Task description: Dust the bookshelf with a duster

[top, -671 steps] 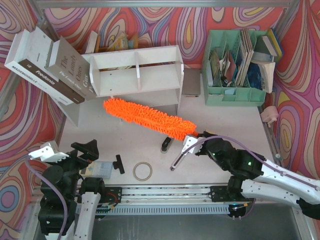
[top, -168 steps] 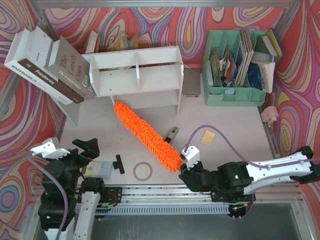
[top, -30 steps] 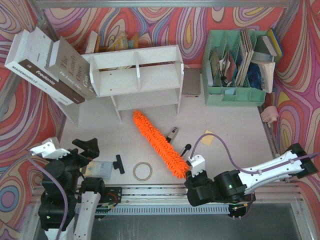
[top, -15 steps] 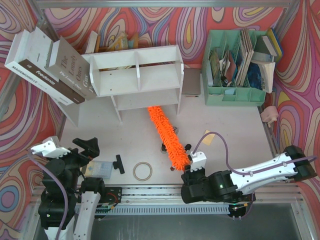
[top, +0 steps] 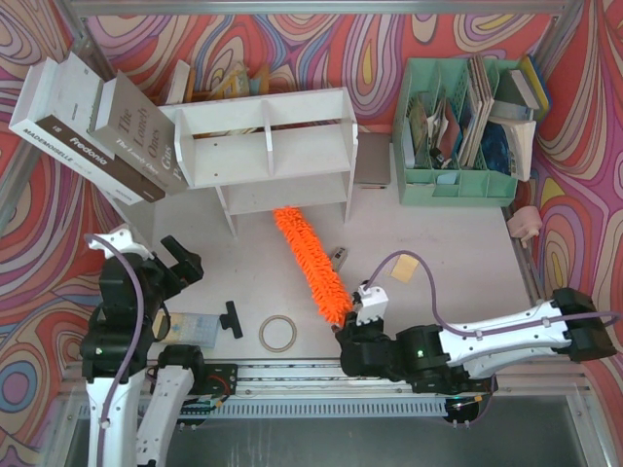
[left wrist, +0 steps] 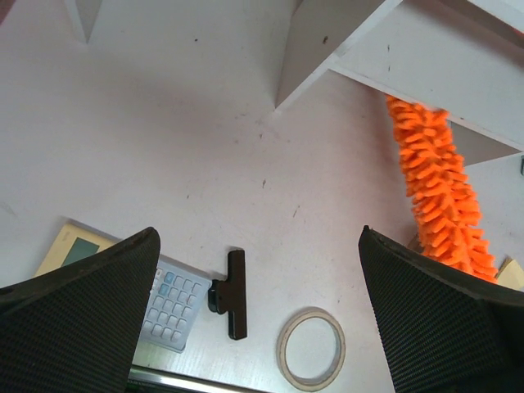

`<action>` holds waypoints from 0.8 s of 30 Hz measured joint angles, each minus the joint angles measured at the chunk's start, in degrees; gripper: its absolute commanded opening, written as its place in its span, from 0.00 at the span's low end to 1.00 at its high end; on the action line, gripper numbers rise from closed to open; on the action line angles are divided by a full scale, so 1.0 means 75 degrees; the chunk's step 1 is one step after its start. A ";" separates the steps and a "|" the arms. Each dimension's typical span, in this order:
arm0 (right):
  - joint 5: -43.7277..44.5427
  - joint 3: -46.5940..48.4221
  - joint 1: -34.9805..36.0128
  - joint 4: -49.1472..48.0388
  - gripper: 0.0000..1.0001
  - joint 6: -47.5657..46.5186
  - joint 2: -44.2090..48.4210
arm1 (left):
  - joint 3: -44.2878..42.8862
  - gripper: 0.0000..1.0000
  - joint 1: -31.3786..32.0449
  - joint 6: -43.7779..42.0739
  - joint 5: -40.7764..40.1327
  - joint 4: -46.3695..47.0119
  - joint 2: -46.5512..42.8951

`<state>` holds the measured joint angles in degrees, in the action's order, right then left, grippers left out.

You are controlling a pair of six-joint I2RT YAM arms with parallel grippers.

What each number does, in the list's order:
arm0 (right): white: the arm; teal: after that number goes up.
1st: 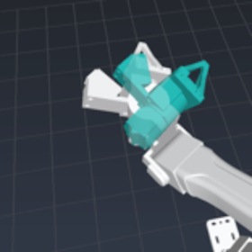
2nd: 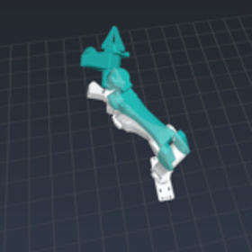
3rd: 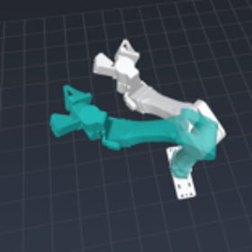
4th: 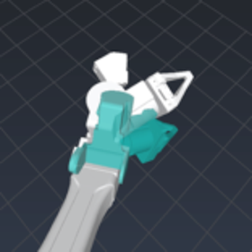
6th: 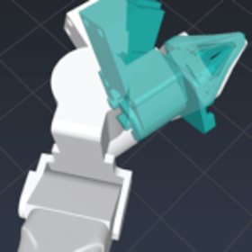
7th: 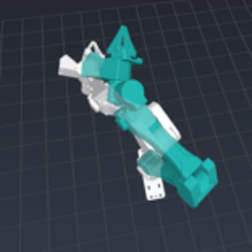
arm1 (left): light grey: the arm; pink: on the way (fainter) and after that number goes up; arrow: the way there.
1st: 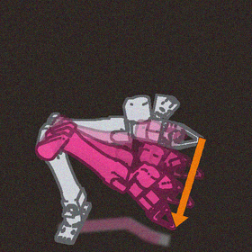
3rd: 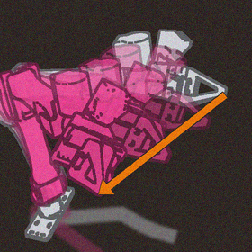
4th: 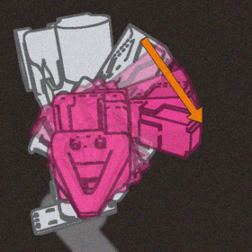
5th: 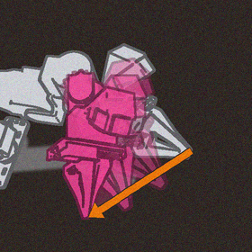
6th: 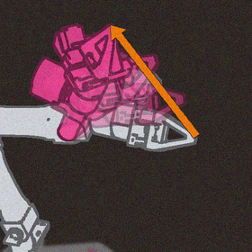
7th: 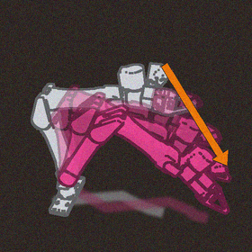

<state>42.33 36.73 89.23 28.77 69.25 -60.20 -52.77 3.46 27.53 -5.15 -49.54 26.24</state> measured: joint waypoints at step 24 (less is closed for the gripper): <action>-0.0323 0.0286 -0.0530 -0.0507 0.00 0.0134 -0.0134 | 0.0122 0.98 -0.0006 -0.0195 0.0597 0.0297 -0.0434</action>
<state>39.90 38.87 85.25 24.97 70.26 -61.21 -51.86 3.42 26.06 -0.67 -47.31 22.98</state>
